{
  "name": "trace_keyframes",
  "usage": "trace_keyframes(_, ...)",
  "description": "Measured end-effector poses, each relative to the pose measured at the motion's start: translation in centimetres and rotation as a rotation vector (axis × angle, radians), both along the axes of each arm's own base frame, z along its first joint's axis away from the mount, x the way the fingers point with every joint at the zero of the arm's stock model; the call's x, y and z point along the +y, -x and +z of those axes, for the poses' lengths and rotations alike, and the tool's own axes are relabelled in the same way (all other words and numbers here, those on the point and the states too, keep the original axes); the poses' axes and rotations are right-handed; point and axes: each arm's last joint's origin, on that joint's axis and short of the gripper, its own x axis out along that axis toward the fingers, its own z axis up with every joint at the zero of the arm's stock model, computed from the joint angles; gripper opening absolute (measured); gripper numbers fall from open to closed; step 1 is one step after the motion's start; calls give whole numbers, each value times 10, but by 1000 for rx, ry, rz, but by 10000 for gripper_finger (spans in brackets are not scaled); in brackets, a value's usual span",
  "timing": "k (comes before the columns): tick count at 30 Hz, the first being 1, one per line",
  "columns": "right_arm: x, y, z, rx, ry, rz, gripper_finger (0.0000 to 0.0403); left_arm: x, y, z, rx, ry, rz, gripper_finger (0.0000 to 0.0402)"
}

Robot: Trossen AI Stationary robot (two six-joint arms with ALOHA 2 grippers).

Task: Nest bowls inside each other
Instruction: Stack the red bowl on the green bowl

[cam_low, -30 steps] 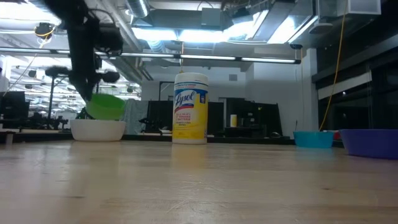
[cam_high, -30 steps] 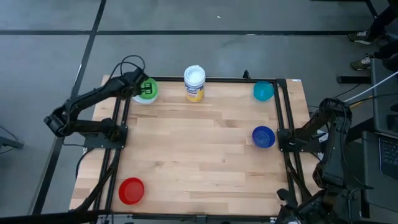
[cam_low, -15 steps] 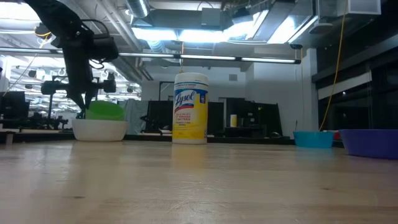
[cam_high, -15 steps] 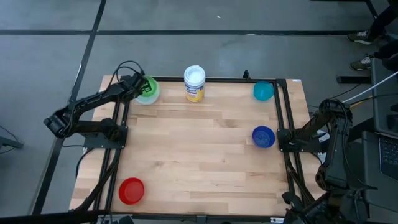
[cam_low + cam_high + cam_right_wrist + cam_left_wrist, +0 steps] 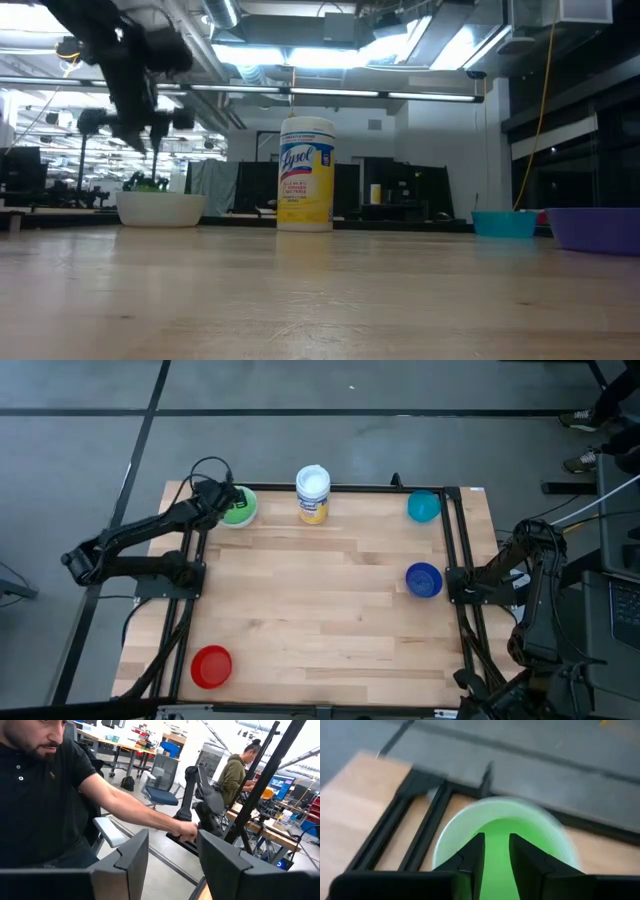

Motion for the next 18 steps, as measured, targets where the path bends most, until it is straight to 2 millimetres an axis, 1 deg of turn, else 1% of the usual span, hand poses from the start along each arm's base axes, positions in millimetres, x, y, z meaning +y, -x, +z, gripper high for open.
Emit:
trace_keyframes(2, 1, 0, -1, 3, -1, 0, 171, -14, -5, 11, 22, -69, -100, 85)
trace_keyframes(4, 3, -1, -4, 5, 6, 0, 170, -32, -9, 22, 55, -97, -282, 84)
trace_keyframes(6, 6, -1, -7, 9, 13, 0, 172, -55, -11, 28, 77, -67, -554, 82)
trace_keyframes(9, 7, -2, -8, 11, 10, -4, 171, -95, -11, 29, 18, 42, -937, 82)
trace_keyframes(10, 6, -2, -8, 11, 9, -9, 169, -108, -10, 29, -7, 90, -1024, 82)
trace_keyframes(14, 6, -2, -4, -20, 3, -45, 163, -159, -8, 22, -78, 275, -1277, 81)
trace_keyframes(18, 5, -2, 2, -74, 4, -68, 160, -204, -7, 18, -79, 425, -1438, 81)
